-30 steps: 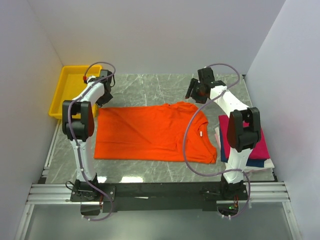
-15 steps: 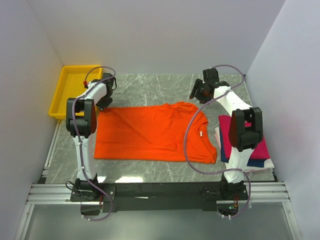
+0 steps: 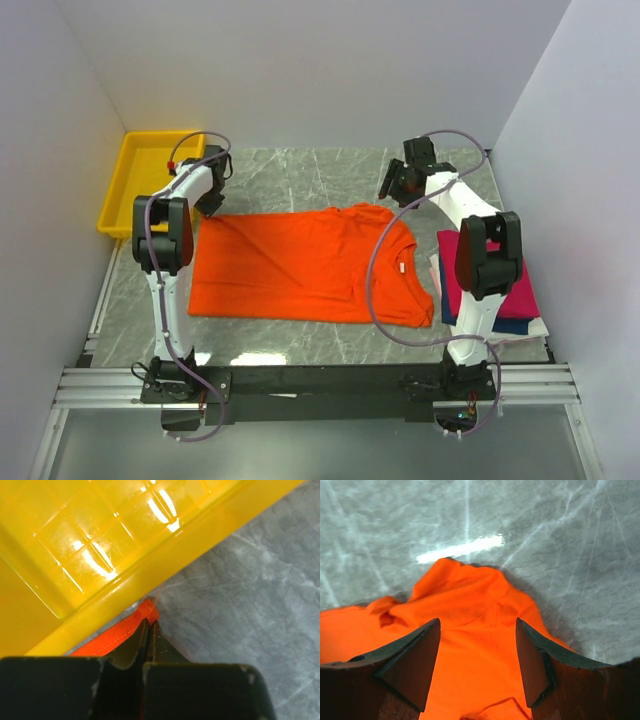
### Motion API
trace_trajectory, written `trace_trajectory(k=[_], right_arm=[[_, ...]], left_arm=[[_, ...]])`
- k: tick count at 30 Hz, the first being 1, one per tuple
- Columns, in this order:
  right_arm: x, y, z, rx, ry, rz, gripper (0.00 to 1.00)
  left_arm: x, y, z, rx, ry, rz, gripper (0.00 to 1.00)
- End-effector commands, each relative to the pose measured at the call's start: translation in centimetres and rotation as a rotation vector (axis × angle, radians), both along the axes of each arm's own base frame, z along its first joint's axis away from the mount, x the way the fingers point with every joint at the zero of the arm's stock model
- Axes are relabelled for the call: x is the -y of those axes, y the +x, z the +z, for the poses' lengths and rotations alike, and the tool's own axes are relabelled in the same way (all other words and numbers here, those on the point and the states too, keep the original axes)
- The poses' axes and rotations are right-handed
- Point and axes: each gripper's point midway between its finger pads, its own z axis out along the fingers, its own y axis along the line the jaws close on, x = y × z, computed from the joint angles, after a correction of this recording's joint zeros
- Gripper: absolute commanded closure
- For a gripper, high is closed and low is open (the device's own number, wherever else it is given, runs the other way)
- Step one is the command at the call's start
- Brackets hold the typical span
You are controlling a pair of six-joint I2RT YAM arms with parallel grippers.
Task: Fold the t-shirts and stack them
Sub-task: Fold the tshirt
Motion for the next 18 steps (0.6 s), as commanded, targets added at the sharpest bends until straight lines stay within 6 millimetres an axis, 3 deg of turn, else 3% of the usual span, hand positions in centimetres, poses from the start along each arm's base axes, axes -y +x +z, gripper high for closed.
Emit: trace_trajectory(k=[1, 6, 12, 16, 18], right_arm=[[0.9, 1.5, -0.8, -0.01, -0.051, -0.008, 0.32], [1.6, 2.0, -3.4, -0.076, -0.102, -0.033, 0.33], [2.1, 2.0, -5.1, -0.117, -0.123, -0.062, 0.42], [2.0, 2.0, -6.3, -0.137, -0.12, -0.066, 0.53], [1.8, 2.0, -6.7, -0.143, -0.112, -0.064, 0.67]], left_arm=[[0.5, 0.8, 2.9, 0.074, -0.033, -0.042, 0.99], [0.9, 0.9, 3.1, 0.084, -0.05, -0.06, 0.99], [1.3, 0.8, 3.0, 0.088, -0.072, -0.077, 0.99], [1.6, 1.0, 3.0, 0.097, -0.089, -0.085, 0.99], [1.8, 1.0, 2.9, 0.1, -0.098, -0.092, 0.99]])
